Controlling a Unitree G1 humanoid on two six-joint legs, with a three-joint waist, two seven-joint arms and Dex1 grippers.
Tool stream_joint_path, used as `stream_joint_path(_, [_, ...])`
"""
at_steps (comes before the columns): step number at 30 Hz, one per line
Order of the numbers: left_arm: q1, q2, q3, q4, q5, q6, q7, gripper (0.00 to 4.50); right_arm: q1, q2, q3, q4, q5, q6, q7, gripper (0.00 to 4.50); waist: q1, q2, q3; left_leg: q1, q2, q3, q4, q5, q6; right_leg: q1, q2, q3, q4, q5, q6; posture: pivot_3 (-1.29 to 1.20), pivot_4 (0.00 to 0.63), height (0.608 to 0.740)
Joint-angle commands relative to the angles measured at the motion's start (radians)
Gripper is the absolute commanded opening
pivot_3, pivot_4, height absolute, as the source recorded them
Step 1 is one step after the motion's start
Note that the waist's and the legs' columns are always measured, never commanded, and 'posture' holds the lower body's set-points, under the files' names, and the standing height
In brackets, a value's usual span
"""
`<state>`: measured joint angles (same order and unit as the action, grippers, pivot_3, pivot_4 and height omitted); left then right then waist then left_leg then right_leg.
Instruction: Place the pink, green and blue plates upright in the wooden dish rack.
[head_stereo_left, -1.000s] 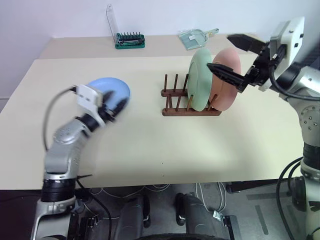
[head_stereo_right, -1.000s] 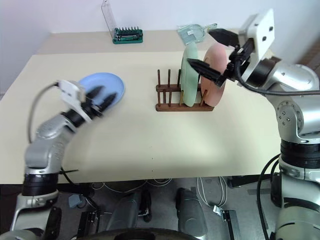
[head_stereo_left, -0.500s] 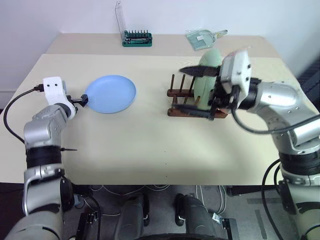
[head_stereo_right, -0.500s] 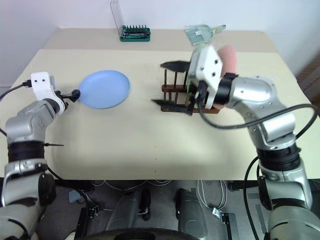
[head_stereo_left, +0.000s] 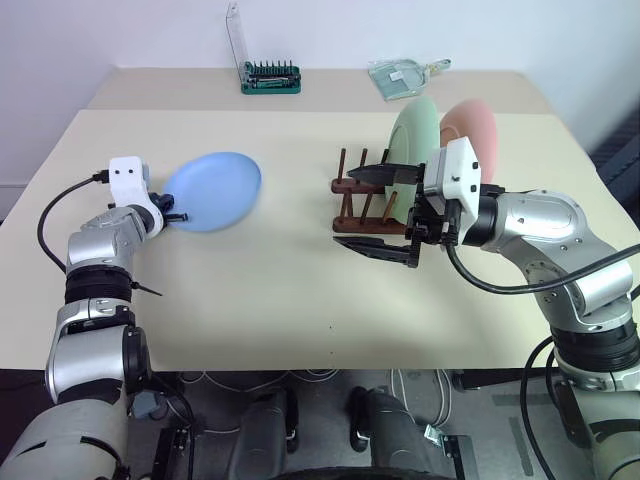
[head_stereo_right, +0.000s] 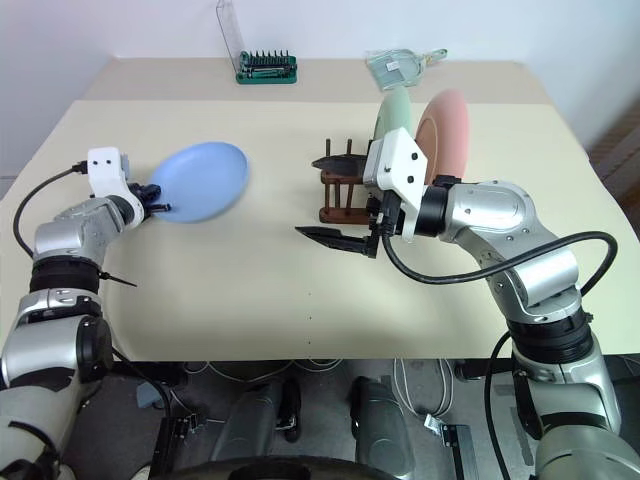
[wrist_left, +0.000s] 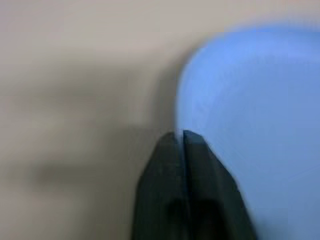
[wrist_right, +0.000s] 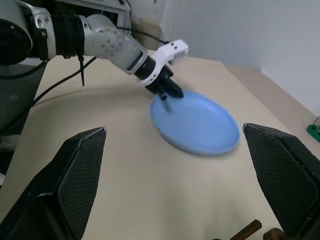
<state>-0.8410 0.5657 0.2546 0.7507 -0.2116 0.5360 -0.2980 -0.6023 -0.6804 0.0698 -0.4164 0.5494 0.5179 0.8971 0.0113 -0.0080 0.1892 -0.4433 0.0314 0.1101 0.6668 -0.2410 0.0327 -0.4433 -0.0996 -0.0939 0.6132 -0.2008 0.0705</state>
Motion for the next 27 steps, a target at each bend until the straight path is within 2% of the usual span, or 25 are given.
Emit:
stream_joint_path(1, [0.027, -0.013, 0.018, -0.059, -0.012, 0.023, 0.019, 0.03, -0.004, -0.005, -0.016, -0.011, -0.035, -0.017, -0.017, 4.50, 0.000, 0.000, 0.000, 0.000, 0.000, 0.000, 0.000, 0.000, 0.000, 0.000, 0.000, 0.000, 0.000, 0.000, 0.000, 0.00, 0.150, 0.740])
stream_joint_path(4, [0.072, -0.059, 0.086, -0.260, -0.060, -0.057, 0.071, 0.03, -0.019, 0.003, -0.004, 0.013, -0.097, -0.042, -0.049, 4.50, 0.001, -0.001, 0.000, -0.001, 0.000, 0.000, 0.000, 0.000, 0.000, 0.000, -0.002, 0.000, -0.001, 0.000, 0.000, 0.00, 0.150, 0.740])
stream_joint_path(7, [0.105, -0.115, 0.121, -0.500, -0.048, -0.134, 0.184, 0.03, -0.045, 0.005, 0.011, 0.033, -0.176, -0.100, -0.068, 4.50, 0.002, -0.003, 0.002, -0.002, -0.001, 0.000, 0.000, 0.000, 0.000, -0.001, -0.003, 0.000, -0.001, 0.000, 0.000, 0.00, 0.150, 0.740])
stream_joint_path(12, [0.053, -0.223, 0.054, -0.897, -0.037, -0.073, 0.327, 0.03, -0.099, 0.032, 0.067, 0.089, -0.334, -0.275, -0.094, 4.50, 0.002, -0.006, 0.003, -0.002, -0.001, 0.000, 0.000, 0.000, 0.000, 0.000, -0.003, 0.000, -0.001, 0.001, 0.000, 0.00, 0.150, 0.740])
stream_joint_path(20, [-0.048, -0.302, -0.128, -1.099, 0.038, 0.184, 0.420, 0.03, -0.205, 0.091, 0.143, 0.237, -0.586, -0.573, -0.173, 4.50, -0.002, -0.006, 0.003, 0.000, -0.001, 0.001, 0.001, 0.002, -0.001, 0.001, 0.002, 0.001, 0.001, 0.001, 0.002, 0.00, 0.150, 0.740])
stream_joint_path(27, [-0.057, -0.392, -0.148, -1.180, 0.029, 0.285, 0.451, 0.03, -0.248, 0.131, 0.204, 0.348, -0.742, -0.722, -0.218, 4.50, -0.003, -0.006, 0.003, 0.000, 0.001, 0.000, 0.000, 0.006, -0.008, 0.001, 0.005, 0.001, 0.002, 0.001, 0.002, 0.00, 0.150, 0.740])
